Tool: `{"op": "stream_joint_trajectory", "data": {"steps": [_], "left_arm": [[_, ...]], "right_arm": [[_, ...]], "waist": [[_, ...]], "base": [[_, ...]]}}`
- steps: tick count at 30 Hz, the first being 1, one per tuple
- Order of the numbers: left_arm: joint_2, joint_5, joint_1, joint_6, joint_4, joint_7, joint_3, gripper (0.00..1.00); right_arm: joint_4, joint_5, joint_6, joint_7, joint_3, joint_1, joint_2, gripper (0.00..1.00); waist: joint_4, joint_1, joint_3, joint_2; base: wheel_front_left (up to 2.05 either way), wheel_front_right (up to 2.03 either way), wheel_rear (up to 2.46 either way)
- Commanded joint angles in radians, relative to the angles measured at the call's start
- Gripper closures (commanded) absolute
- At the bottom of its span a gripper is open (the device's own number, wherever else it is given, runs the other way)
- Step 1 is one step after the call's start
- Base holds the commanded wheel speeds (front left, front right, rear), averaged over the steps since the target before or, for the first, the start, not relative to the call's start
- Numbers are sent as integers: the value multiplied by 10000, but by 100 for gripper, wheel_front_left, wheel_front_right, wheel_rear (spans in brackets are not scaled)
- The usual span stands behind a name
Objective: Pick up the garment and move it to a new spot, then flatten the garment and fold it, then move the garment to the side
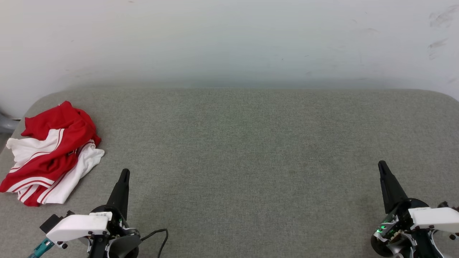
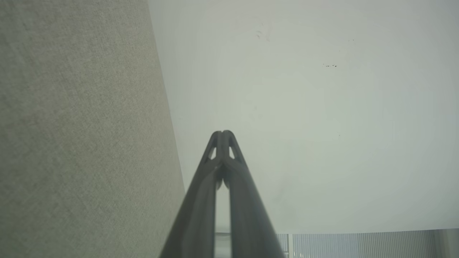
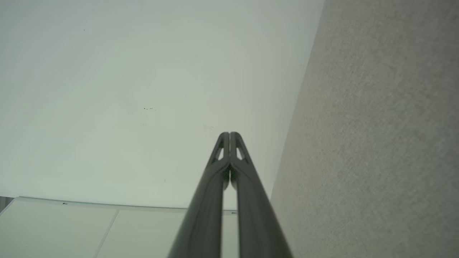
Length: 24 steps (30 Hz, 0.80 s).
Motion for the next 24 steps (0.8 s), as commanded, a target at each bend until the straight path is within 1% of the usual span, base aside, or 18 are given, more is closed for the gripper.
{"op": "stream_joint_trajectory", "data": {"steps": [1,15,17,18,24], "left_arm": [[-13,10,-60,-26,-3,20,23,100],[-13,9,-60,-26,-3,20,23,100],[-6,3,45,2,96,-16,-26,100],[-17,4,123,2,175,-21,-40,0],[-21,0,230,2,1,-309,-82,0]], "right_arm": [[7,-45,-7,10,2,-119,51,100],[7,-45,-7,10,3,-119,52,100],[90,-4,-2,-14,10,65,2,100],[182,-6,-2,-17,19,144,2,0],[146,-172,-2,-298,85,257,6,0]], "waist": [[0,0,0,0],[0,0,0,0],[0,0,1,0],[0,0,2,0],[5,0,14,0]], "base": [[0,0,0],[0,0,0],[0,0,0],[0,0,0],[0,0,0]]}}
